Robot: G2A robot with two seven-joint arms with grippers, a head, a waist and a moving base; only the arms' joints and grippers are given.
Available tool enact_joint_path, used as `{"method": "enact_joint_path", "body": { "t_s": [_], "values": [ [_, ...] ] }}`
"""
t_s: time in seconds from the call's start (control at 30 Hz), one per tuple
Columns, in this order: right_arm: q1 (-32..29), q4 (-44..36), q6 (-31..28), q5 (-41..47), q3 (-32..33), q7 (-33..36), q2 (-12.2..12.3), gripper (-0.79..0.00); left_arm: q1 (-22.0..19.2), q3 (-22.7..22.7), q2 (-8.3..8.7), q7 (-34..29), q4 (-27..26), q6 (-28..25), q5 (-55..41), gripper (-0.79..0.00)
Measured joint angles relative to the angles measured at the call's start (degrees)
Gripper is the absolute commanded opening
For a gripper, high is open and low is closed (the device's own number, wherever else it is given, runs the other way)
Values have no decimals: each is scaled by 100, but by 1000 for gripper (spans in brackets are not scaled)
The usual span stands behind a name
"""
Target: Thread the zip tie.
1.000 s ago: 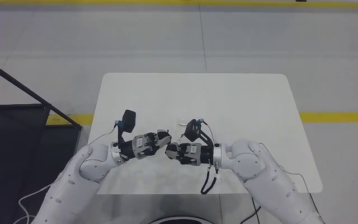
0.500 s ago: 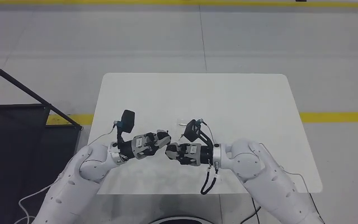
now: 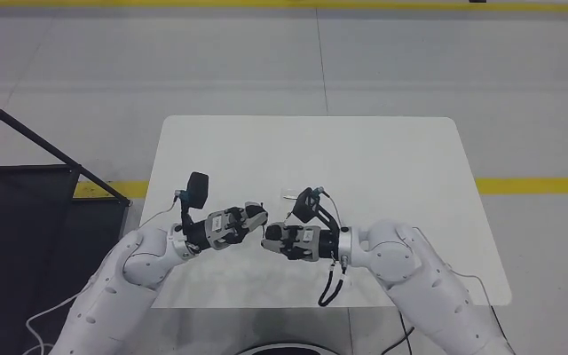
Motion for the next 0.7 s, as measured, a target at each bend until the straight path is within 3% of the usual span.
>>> {"method": "enact_joint_path", "body": {
  "t_s": [0.2, 0.33, 0.5, 0.7],
  "values": [
    [-175, -784, 682, -650, 492, 592, 153, 0, 319, -489, 87, -84, -227, -126, 161, -785],
    [-164, -1138, 1684, -1054, 771, 1136, 212, 0, 544, -733, 155, -259, -284, -521, 172, -785],
    [91, -928, 2752, -1243, 761, 1756, 193, 0, 782, -816, 214, -177, -448, -556, 282, -785],
    [178, -834, 2971, -1248, 727, 1831, 178, 0, 875, -858, 222, 42, -440, -555, 380, -785]
  ]
}}
